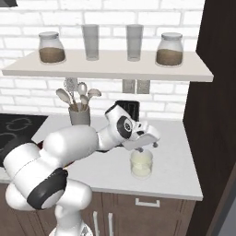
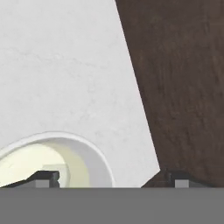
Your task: Grab a lemon wedge from the fridge and one ice cube from the ice bowl, and put them in the glass of lemonade.
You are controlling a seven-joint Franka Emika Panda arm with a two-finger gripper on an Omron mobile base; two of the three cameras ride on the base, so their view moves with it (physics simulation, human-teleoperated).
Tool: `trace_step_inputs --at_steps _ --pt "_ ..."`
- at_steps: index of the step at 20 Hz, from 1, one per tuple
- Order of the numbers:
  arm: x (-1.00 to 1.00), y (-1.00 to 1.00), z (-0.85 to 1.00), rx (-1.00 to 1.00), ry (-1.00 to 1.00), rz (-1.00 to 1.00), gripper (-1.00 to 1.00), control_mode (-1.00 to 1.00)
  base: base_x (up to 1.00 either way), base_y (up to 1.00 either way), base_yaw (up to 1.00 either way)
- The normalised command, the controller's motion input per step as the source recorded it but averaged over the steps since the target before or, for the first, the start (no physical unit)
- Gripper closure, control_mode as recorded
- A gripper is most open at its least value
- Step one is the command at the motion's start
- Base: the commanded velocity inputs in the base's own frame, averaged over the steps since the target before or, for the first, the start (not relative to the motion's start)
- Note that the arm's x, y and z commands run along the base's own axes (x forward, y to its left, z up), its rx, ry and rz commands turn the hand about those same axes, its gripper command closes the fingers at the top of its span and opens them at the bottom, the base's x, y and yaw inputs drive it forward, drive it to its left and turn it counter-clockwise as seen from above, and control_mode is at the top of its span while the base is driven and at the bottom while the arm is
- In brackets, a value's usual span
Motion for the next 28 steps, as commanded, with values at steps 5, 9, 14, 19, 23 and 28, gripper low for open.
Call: trace_step_inputs --at_steps 5,9,14,19,23,28 --pt "-0.97 0.19 0.91 0.02 -0.3 0.0 -1.0 -1.0 0.0 0.0 0.0" --pt "-1.0 0.62 0.75 0.18 -0.41 0.0 -1.0 -1.0 0.0 0.0 0.0" --pt "-0.84 0.84 0.94 0.29 -0.43 0.0 -1.0 -1.0 0.0 0.0 0.0" --pt "-0.73 0.58 0.99 0.2 -0.36 0.0 -1.0 -1.0 0.0 0.0 0.0" --pt "-0.81 0.5 0.83 0.21 -0.08 0.04 -1.0 -1.0 0.0 0.0 0.0" --pt "-0.6 0.6 0.23 0.13 0.05 0.14 -1.0 -1.0 0.0 0.0 0.0"
